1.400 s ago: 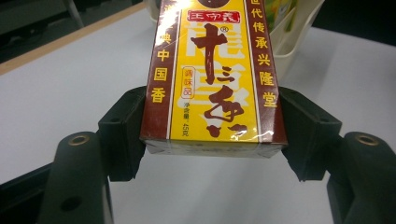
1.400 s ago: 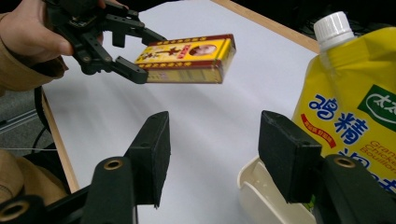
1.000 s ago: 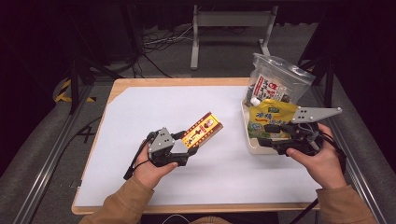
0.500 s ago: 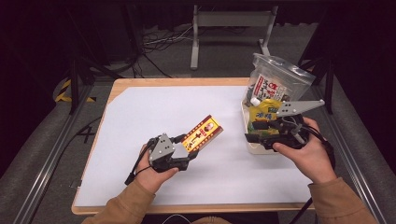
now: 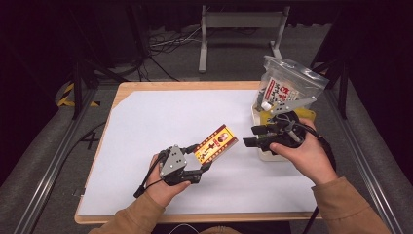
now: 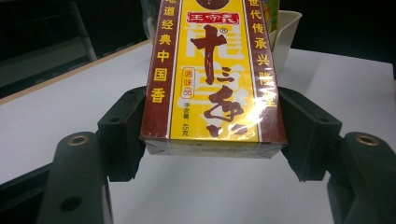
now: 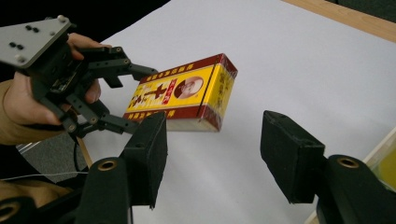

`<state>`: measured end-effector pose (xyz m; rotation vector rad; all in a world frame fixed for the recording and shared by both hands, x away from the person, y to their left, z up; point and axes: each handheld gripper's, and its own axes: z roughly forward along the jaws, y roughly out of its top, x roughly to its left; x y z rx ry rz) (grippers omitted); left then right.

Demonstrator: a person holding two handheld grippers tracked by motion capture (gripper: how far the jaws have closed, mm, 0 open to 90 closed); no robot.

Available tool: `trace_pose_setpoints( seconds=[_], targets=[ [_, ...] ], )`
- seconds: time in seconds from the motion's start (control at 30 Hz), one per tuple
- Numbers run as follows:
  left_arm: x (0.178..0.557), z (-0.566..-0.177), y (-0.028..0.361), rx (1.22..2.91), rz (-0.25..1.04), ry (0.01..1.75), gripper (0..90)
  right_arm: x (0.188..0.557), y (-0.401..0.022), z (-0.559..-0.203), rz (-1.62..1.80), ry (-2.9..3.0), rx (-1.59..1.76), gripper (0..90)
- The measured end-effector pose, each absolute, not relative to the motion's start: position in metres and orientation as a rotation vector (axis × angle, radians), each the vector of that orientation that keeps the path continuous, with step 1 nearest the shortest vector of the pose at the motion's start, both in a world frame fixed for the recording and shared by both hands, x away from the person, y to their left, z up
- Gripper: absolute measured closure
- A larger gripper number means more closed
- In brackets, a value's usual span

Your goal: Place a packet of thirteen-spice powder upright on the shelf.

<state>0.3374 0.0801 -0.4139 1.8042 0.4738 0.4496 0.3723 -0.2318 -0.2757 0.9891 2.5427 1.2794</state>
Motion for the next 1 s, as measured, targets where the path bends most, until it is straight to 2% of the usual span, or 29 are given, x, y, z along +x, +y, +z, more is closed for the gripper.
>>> trace_pose_setpoints(
  seconds=[1.0],
  targets=[
    [0.321,-0.415,0.065,1.802,0.46,0.377,32.3,0.393,-0.212,-0.294,1.203,2.633,1.219,41.8]
  ],
)
